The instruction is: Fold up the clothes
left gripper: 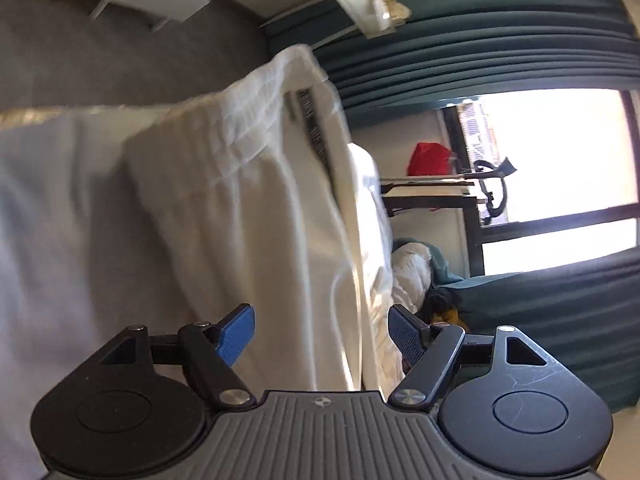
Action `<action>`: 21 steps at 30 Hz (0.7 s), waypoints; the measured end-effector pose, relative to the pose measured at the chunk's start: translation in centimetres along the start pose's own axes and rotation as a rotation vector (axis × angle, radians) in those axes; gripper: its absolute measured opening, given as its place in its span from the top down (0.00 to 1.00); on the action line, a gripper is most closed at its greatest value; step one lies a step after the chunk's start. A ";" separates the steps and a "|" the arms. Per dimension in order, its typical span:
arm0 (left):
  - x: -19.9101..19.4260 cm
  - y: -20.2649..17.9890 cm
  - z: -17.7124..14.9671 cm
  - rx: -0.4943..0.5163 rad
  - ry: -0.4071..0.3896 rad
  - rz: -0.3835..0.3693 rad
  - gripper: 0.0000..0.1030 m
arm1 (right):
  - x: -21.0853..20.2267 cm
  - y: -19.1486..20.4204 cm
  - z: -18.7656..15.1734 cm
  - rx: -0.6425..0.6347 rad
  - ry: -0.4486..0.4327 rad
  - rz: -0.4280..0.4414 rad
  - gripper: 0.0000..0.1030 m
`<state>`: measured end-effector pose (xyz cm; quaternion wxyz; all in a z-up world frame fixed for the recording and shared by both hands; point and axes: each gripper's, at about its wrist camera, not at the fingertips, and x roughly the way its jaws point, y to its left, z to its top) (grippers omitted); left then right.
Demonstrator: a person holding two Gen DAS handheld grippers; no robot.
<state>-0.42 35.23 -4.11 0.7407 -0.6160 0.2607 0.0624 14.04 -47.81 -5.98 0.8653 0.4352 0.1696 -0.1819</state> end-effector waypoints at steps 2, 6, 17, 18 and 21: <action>1.3 1.4 -1.1 -0.082 0.043 0.027 0.27 | -0.6 -1.8 -0.5 0.075 0.041 -0.003 0.29; 4.2 3.2 -1.3 -0.134 0.044 0.044 0.27 | 0.3 -4.2 -1.6 0.168 0.187 0.003 0.29; 10.7 3.6 1.1 -0.048 -0.052 -0.003 0.60 | 5.0 -4.8 -3.3 0.145 0.152 0.098 0.29; 10.9 3.6 1.3 -0.030 -0.061 -0.012 0.67 | 5.4 -4.8 -3.3 0.138 0.132 0.113 0.29; 11.5 3.4 1.7 0.009 -0.088 -0.008 0.84 | 5.9 -4.2 -3.1 0.108 0.070 0.130 0.48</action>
